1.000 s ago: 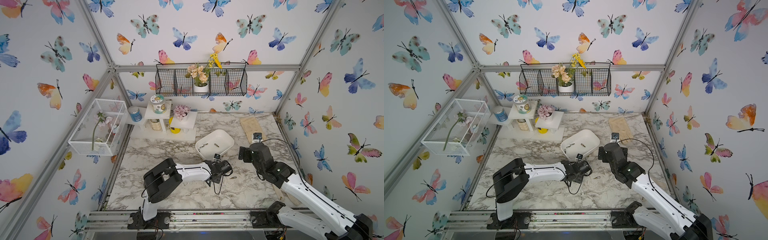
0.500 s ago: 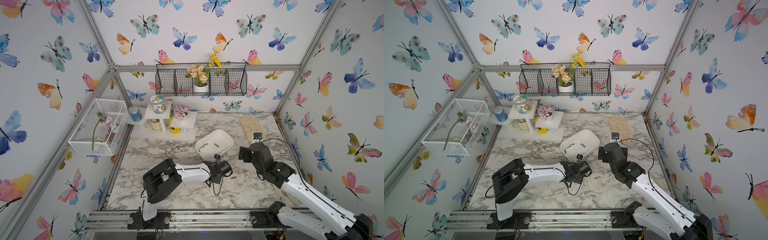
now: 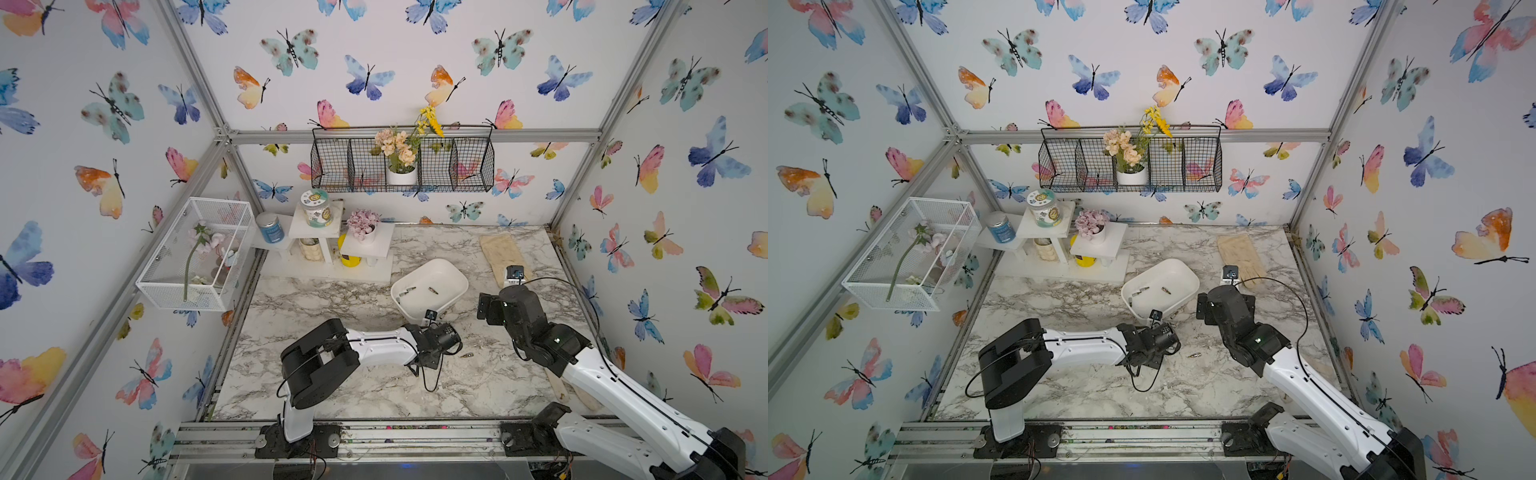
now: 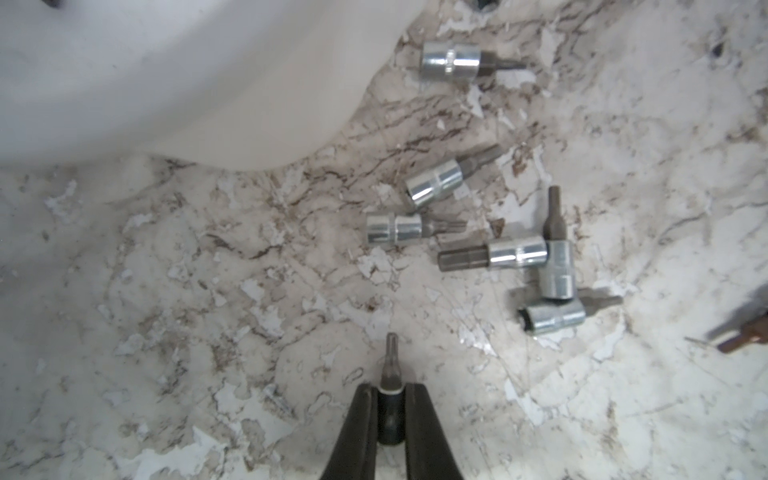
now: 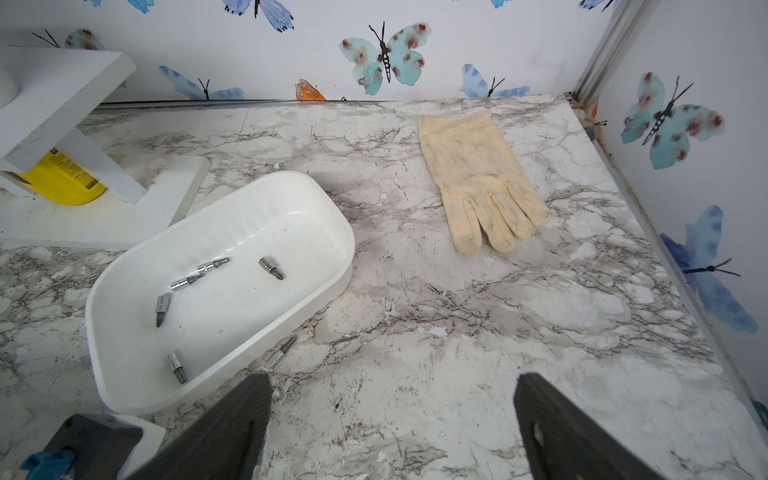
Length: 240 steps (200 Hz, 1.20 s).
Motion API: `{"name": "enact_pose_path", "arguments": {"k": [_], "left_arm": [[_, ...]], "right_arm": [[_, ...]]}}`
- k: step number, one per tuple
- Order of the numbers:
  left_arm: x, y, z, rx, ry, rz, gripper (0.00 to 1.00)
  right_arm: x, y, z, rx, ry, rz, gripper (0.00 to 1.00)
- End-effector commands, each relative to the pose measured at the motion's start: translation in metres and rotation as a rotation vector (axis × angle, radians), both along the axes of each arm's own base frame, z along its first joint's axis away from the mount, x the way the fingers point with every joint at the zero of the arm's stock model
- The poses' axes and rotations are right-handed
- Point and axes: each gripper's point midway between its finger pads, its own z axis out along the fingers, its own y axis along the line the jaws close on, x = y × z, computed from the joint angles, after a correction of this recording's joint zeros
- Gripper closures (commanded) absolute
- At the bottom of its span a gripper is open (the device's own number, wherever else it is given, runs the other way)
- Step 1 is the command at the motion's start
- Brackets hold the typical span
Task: Put the bit on the desktop into the storage box
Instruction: Place the screwdriver bit in the storage box.
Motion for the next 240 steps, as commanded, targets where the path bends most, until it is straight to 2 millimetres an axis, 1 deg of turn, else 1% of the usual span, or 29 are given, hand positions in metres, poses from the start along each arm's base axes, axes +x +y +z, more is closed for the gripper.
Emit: {"name": "enact_pose_path", "arguments": {"k": [1, 26, 45, 68, 99, 118, 135, 149, 182, 214, 240], "left_arm": [[-0.011, 0.017, -0.006, 0.053, 0.042, -0.006, 0.92], [-0.009, 0.013, 0.011, 0.016, 0.013, -0.018, 0.93], [-0.007, 0.011, 0.031, -0.029, -0.016, -0.030, 0.93], [-0.006, 0.009, 0.061, -0.083, -0.055, -0.045, 0.92], [0.000, 0.003, 0.096, -0.126, -0.105, -0.074, 0.91], [0.007, -0.001, 0.108, -0.146, -0.113, -0.086, 0.91], [0.017, -0.004, 0.117, -0.170, -0.125, -0.091, 0.91], [0.027, -0.003, 0.123, -0.184, -0.133, -0.089, 0.91], [0.062, 0.000, 0.130, -0.227, -0.152, -0.077, 0.91], [0.097, 0.002, 0.119, -0.214, -0.155, -0.065, 0.91], [0.120, -0.001, 0.106, -0.188, -0.146, -0.060, 0.91]], "right_arm": [[-0.001, -0.005, -0.002, -0.008, 0.000, -0.017, 0.03], [-0.002, -0.004, -0.004, -0.009, 0.006, -0.014, 0.03], [-0.002, -0.004, -0.007, -0.007, 0.009, -0.013, 0.03], [-0.003, -0.001, -0.014, -0.003, 0.027, -0.001, 0.03], [-0.006, 0.009, -0.031, 0.013, 0.093, 0.043, 0.03], [-0.010, 0.017, -0.044, 0.024, 0.143, 0.082, 0.03], [-0.015, 0.022, -0.055, 0.037, 0.189, 0.106, 0.03], [-0.020, 0.026, -0.063, 0.057, 0.217, 0.125, 0.04], [-0.027, 0.037, -0.077, 0.106, 0.261, 0.172, 0.05], [-0.032, 0.051, -0.091, 0.151, 0.303, 0.231, 0.07], [-0.034, 0.066, -0.099, 0.172, 0.354, 0.295, 0.11]]}}
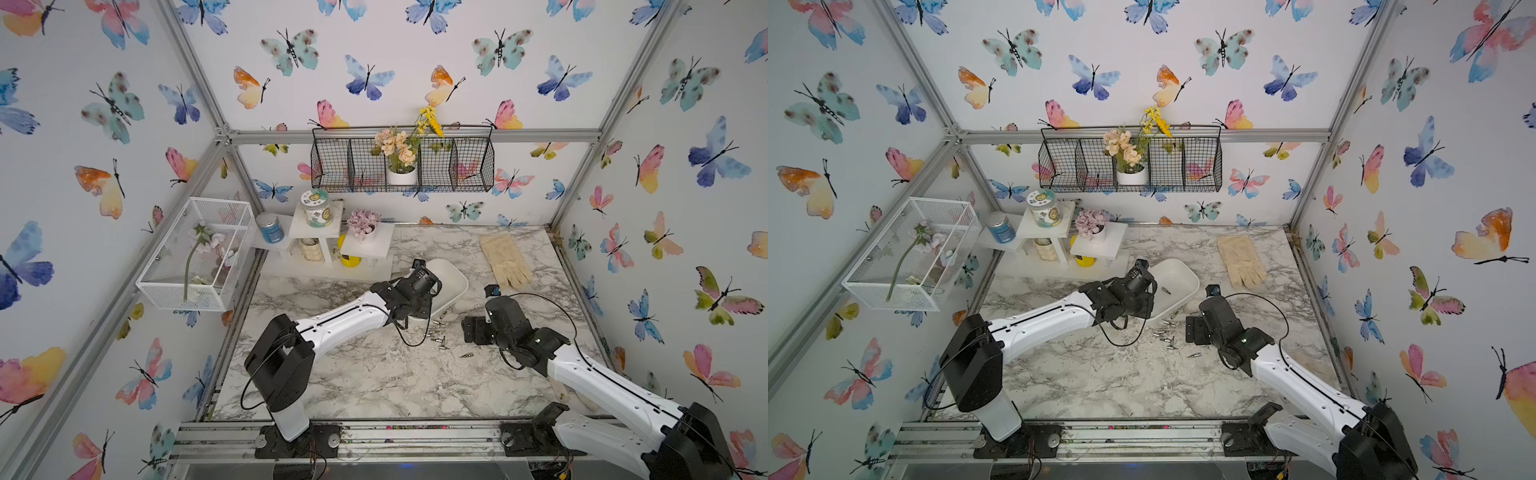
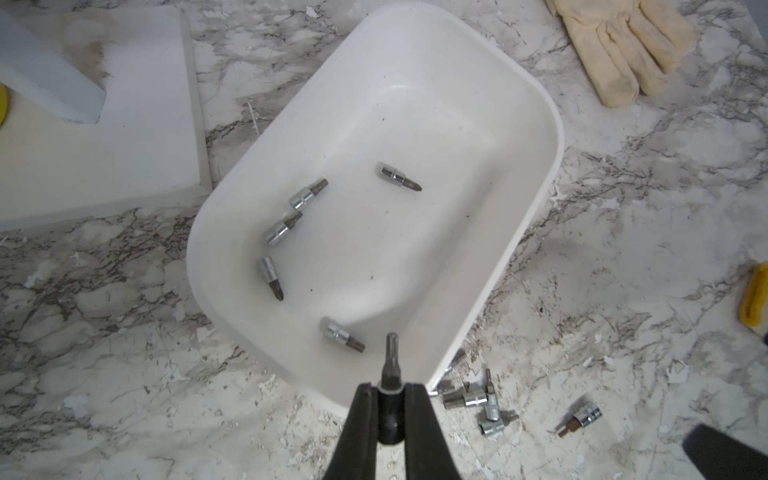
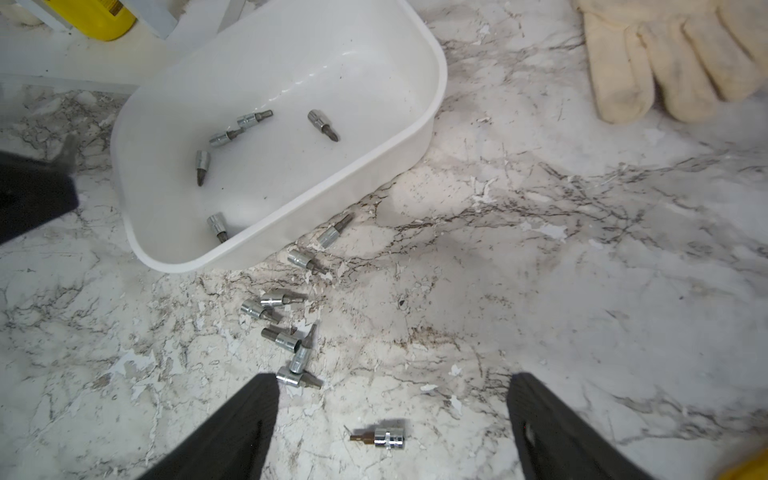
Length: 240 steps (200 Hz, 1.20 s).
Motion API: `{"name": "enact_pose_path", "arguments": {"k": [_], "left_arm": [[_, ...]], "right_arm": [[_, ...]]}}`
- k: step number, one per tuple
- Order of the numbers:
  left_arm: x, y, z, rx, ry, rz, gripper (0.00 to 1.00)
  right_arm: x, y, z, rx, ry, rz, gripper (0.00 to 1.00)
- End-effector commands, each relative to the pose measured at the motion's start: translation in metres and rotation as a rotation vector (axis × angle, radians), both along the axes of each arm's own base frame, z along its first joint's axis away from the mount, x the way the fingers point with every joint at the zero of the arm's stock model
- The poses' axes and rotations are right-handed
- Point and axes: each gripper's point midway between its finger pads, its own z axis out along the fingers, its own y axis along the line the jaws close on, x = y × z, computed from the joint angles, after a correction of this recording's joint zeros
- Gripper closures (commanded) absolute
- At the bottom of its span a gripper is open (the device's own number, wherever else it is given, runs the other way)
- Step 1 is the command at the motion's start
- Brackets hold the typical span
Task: Put the bit on the desktop into the storage box
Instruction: Place the screwdriver bit in the storage box, then pick up the screwdriver bit from the center of the board.
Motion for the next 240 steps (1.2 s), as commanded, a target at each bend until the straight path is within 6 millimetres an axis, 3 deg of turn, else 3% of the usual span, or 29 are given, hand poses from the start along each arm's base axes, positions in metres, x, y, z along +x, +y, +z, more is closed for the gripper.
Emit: {"name": "enact_pose_path", "arguments": {"k": [1, 42, 91, 151, 199, 212, 240], "left_arm": [[0.013, -0.009, -0.013, 0.020, 0.014, -0.053, 0.91], [0.038, -0.012, -0.035, 0.035, 0.040, -0.035, 0.91], [0.049, -0.010, -0.053, 0.021, 0.073, -0.024, 0.89], [0.051, -0.008, -0.060, 0.019, 0.091, -0.018, 0.73], [0.050, -0.006, -0.051, 0.004, 0.084, -0.008, 0.64], [0.049, -0.005, -0.041, -0.015, 0.073, 0.001, 0.64], [0.040, 0.001, -0.013, -0.081, 0.047, 0.019, 0.53]], "right_arm": [[-0.004, 0.021, -0.005, 0.067, 0.047, 0.075, 0.11], [-0.003, 0.039, -0.020, 0.086, 0.110, 0.149, 0.25], [-0.004, 0.057, -0.039, 0.124, 0.177, 0.198, 0.46], [-0.007, 0.065, -0.057, 0.088, 0.230, 0.223, 0.51], [-0.011, 0.072, -0.069, 0.019, 0.263, 0.245, 0.55], [-0.011, 0.073, -0.071, 0.010, 0.268, 0.248, 0.58], [-0.012, 0.075, -0.077, -0.007, 0.285, 0.251, 0.60]]}}
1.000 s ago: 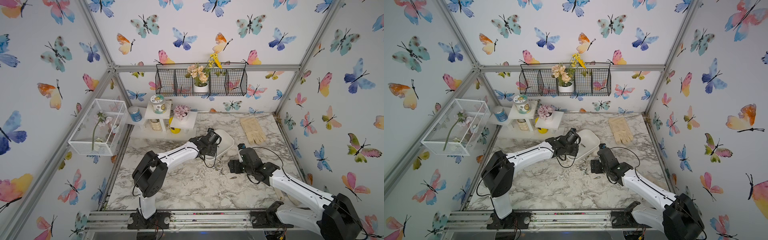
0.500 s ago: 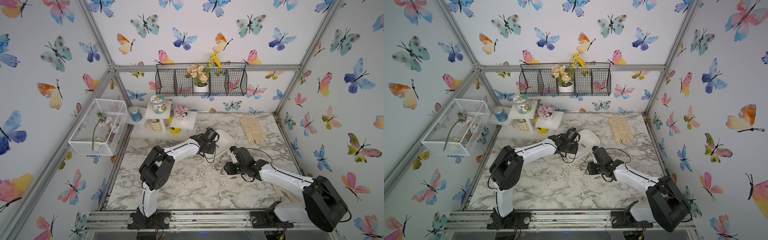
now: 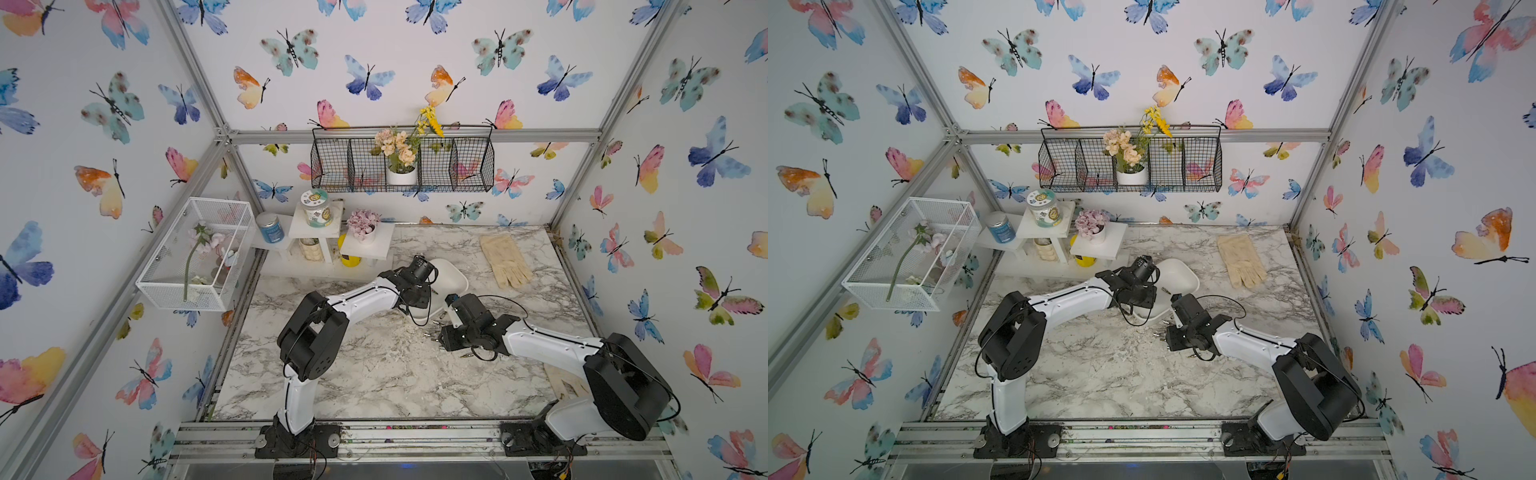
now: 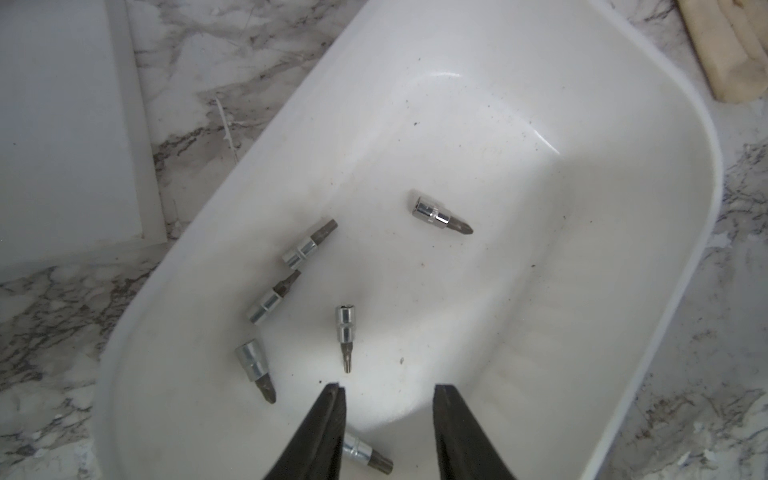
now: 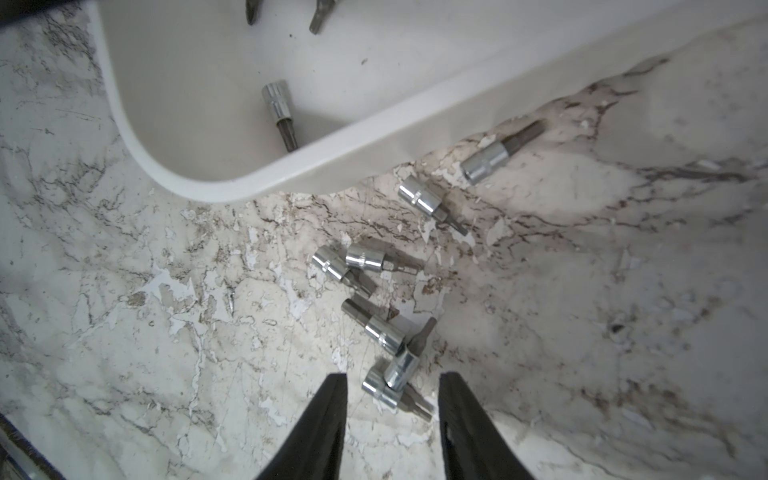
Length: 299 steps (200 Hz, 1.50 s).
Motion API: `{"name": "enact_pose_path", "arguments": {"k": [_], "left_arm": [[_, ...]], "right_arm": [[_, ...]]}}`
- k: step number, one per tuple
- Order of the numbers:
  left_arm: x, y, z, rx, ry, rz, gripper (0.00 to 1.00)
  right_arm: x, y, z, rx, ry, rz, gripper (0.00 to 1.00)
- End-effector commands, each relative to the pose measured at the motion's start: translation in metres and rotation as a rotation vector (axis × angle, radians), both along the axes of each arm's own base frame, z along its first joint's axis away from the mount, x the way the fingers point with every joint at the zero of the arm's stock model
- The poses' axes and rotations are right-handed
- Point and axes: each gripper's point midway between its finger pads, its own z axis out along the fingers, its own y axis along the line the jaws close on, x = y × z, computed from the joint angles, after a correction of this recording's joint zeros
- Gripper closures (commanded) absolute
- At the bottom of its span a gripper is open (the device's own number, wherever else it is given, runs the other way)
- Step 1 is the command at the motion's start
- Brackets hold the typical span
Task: Put the bit on the desktop into the storage box
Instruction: Pick up the screwdriver bit from the center of the board.
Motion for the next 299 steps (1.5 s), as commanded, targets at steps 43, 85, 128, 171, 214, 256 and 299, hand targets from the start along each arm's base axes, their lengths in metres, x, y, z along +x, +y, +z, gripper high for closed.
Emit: {"name": "enact_pose_path", "arguments": {"k": [43, 85, 128, 171, 214, 256, 299], "left_arm": [[-0.033, 0.013, 0.083, -0.249, -0.076, 0.034, 0.26], [-0.058, 0.031, 0.102, -0.298, -0.105, 0.043, 0.11], [-0.086, 0.054, 0.090, -0.307, -0.082, 0.053, 0.09], [-0.105, 0.073, 0.085, -0.327, -0.083, 0.074, 0.09], [-0.112, 0.081, 0.076, -0.320, -0.068, 0.089, 0.09], [-0.114, 0.084, 0.069, -0.313, -0.059, 0.097, 0.09], [-0.115, 0.085, 0.067, -0.311, -0.056, 0.101, 0.09]], "right_arm": [[-0.001, -0.001, -0.015, -0.074, 0.031, 0.010, 0.63], [0.002, 0.002, -0.016, -0.080, 0.030, 0.010, 0.66], [0.004, 0.002, -0.021, -0.089, 0.038, 0.004, 0.68], [0.006, 0.002, -0.024, -0.103, 0.046, 0.002, 0.72], [0.005, -0.002, -0.027, -0.126, 0.053, -0.003, 0.73], [0.001, -0.007, -0.028, -0.140, 0.058, -0.009, 0.74], [-0.001, -0.012, -0.025, -0.152, 0.051, -0.012, 0.74]]}}
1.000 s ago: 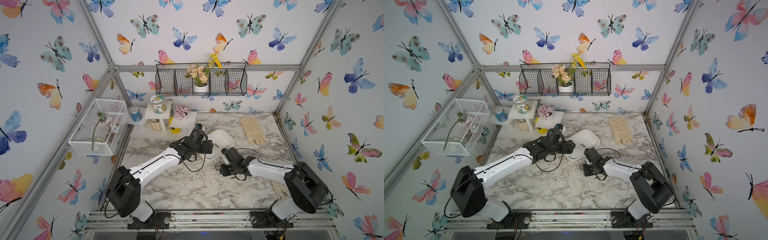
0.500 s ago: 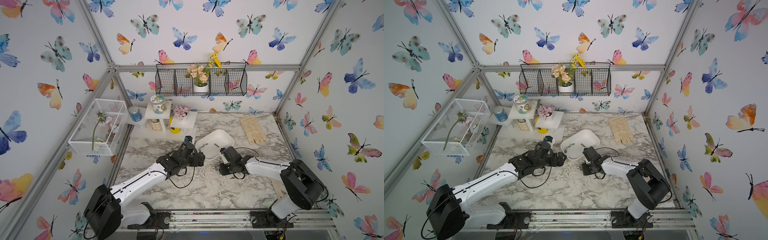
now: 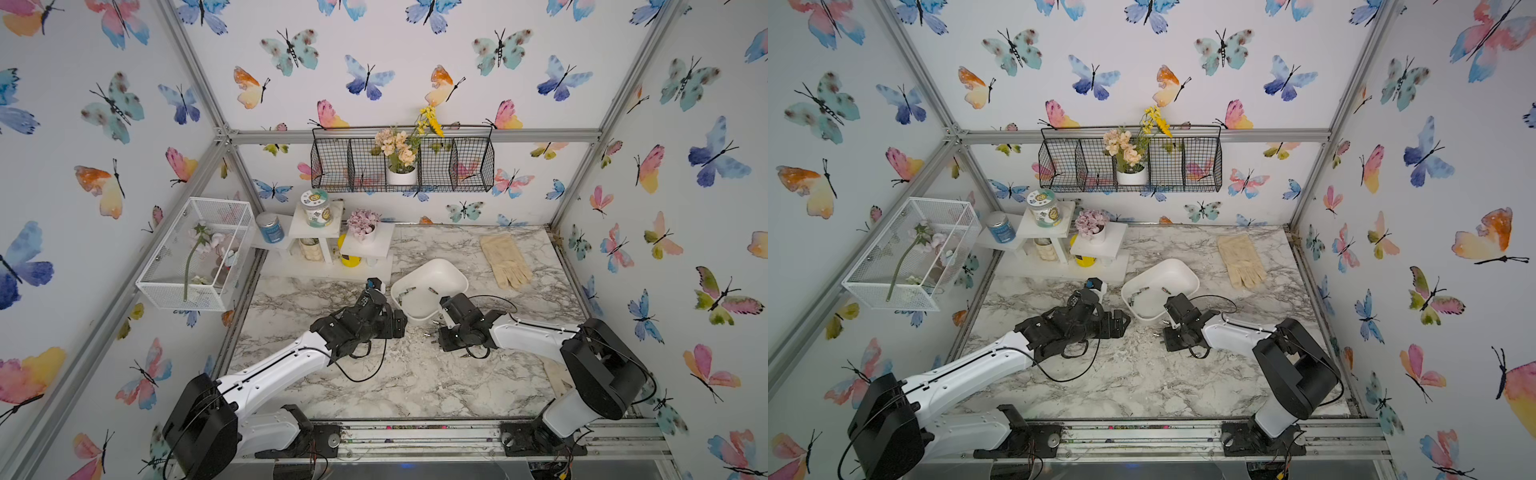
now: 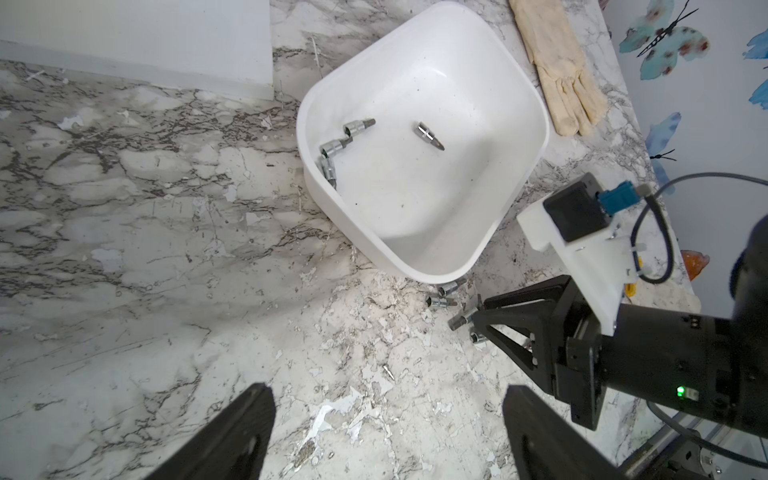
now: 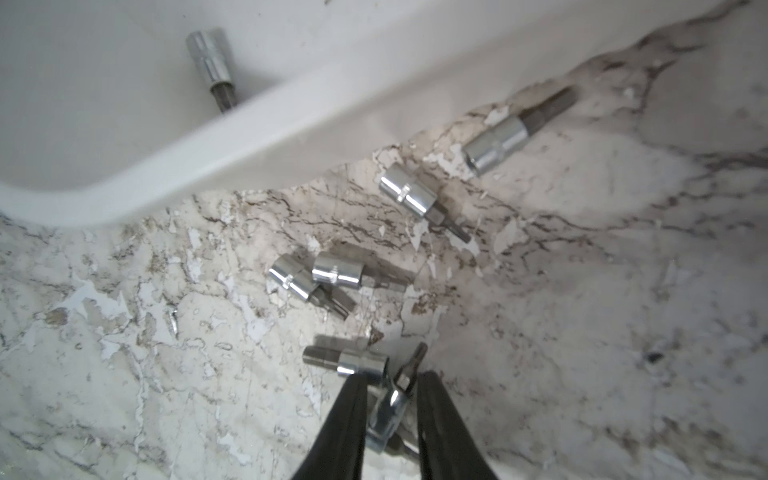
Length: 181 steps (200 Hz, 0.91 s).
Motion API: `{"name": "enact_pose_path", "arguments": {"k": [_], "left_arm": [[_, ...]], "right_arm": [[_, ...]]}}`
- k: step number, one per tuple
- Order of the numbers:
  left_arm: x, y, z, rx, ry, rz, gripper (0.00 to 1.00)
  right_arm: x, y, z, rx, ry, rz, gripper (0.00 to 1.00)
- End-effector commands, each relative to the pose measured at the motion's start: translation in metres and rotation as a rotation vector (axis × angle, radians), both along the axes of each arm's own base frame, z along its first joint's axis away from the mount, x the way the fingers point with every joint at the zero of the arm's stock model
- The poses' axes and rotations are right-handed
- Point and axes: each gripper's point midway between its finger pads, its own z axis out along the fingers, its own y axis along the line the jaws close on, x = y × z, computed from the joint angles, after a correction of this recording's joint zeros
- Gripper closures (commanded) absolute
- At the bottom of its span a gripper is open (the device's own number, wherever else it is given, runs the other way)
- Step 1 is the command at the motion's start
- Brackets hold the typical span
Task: Put the bit on the desktop into the storage box
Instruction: Pick up the screwdriver bit from the center of the board.
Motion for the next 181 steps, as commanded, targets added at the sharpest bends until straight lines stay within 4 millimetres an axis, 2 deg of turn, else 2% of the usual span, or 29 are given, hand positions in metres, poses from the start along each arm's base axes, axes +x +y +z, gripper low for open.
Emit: {"name": "enact_pose_path", "arguments": {"k": [1, 107, 181], "left_arm": [[-0.002, 0.000, 0.004, -0.017, -0.007, -0.002, 0.09], [-0.004, 0.002, -0.001, -0.018, 0.001, 0.006, 0.09], [-0.005, 0.002, -0.001, -0.021, 0.001, 0.007, 0.08]], "right_arm": [[-0.004, -0.011, -0.001, -0.055, -0.002, -0.006, 0.74], [-0.003, -0.017, 0.003, -0.074, -0.017, -0.018, 0.73], [-0.007, -0.023, -0.005, -0.103, 0.000, -0.026, 0.74]]}}
